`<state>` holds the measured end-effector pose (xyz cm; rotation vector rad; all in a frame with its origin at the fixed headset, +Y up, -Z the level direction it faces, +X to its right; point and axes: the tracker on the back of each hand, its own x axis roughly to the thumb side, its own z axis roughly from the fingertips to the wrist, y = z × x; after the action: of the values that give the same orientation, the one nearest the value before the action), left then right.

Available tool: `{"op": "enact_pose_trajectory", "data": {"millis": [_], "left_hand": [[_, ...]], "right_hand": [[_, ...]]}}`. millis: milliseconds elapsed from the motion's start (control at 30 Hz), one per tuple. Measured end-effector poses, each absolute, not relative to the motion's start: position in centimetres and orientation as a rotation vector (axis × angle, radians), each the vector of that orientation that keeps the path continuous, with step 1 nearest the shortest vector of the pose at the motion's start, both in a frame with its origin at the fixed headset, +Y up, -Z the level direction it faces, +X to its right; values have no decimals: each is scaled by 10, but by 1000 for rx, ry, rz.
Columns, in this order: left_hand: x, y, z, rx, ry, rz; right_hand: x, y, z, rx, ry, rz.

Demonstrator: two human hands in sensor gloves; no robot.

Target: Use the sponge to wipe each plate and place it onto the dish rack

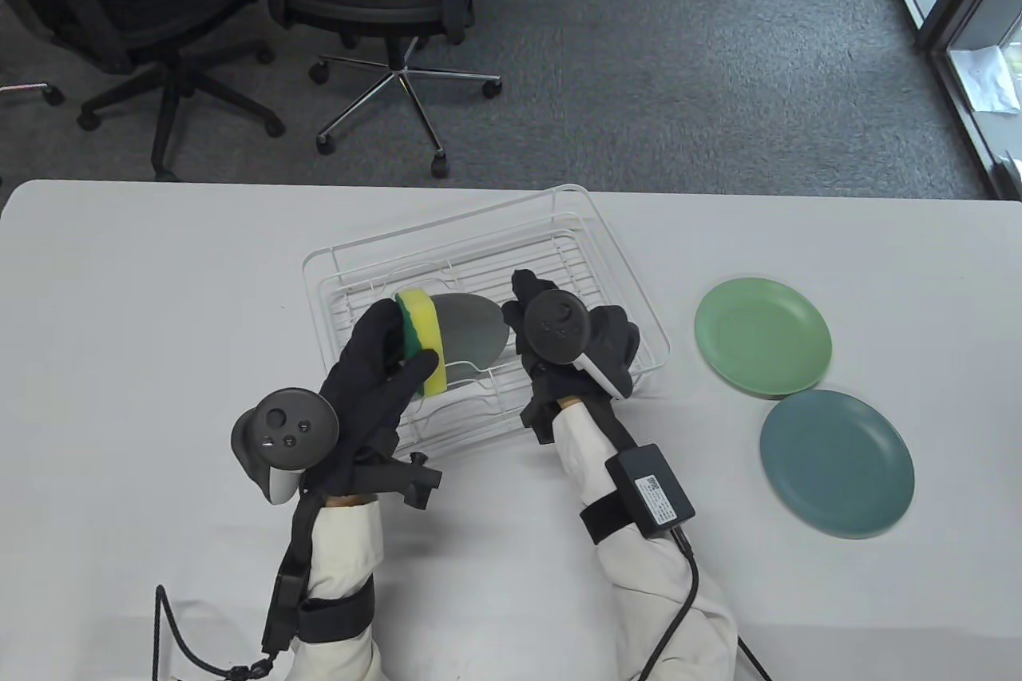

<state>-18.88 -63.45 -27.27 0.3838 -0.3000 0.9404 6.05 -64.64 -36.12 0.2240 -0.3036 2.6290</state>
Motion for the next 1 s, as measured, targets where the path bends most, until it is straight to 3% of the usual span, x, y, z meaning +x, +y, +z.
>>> {"op": "enact_pose_trajectory", "data": {"millis": [333, 600, 1000], "left_hand": [[-152, -636, -275, 287, -414, 881], [-126, -639, -273, 197, -502, 855], [-115, -640, -272, 157, -526, 808]], "right_hand": [[163, -627, -346, -4, -383, 2658], [236, -637, -333, -252, -383, 2768], [320, -696, -322, -732, 66, 3017]]}}
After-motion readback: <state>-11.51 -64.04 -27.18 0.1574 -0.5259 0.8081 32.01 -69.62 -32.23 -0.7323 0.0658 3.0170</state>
